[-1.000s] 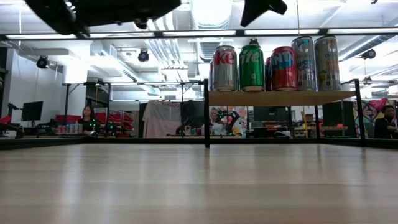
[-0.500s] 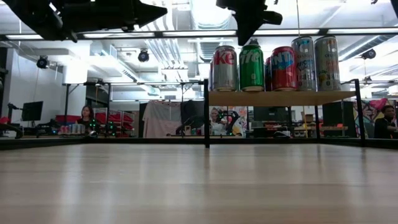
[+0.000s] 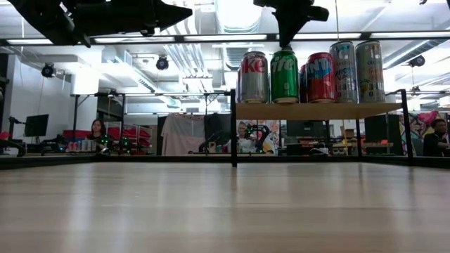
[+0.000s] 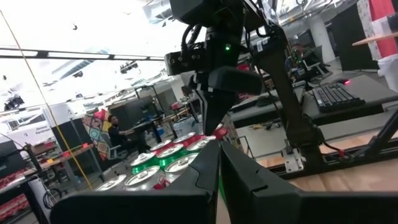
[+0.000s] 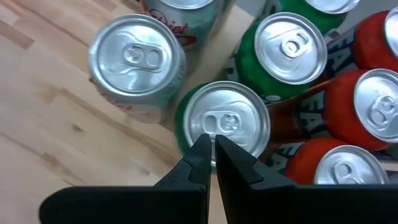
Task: Place canned beverage on shelf
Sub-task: Put the green soda can on the shelf aligned in front of the other green soda can
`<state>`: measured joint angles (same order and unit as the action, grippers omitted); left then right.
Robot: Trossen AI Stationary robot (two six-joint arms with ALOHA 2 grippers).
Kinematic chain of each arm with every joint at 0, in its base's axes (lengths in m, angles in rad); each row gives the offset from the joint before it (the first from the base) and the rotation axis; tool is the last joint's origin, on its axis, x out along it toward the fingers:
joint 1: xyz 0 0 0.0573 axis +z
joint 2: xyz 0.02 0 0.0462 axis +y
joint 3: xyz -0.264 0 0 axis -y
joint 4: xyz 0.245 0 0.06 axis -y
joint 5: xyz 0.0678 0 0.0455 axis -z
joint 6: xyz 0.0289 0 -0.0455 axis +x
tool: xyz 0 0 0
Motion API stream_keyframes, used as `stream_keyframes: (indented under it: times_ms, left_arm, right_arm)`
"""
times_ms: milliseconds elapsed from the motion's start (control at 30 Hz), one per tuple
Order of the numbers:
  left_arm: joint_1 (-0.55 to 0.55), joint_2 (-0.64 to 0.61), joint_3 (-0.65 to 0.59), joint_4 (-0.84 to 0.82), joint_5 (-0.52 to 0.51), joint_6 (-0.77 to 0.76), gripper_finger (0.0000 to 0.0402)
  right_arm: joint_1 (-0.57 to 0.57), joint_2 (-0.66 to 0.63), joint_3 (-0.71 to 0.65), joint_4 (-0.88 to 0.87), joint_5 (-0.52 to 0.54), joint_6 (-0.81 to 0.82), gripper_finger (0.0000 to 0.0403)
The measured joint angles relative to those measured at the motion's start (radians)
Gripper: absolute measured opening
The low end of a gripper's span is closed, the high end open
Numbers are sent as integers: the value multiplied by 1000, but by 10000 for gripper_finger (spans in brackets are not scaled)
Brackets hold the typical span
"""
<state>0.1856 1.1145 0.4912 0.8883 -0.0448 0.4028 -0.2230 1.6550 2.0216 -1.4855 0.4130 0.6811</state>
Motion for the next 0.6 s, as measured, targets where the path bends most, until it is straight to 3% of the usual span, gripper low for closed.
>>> stream_keyframes:
  times_ms: [467, 600]
  left_arm:
    - [1, 0, -2, 0, -2, 4, 0]
    - [1, 0, -2, 0, -47, 5, 0]
  right_arm:
    - [0, 8, -23, -9, 11, -1, 12]
    - [0, 9, -30, -19, 21, -2, 12]
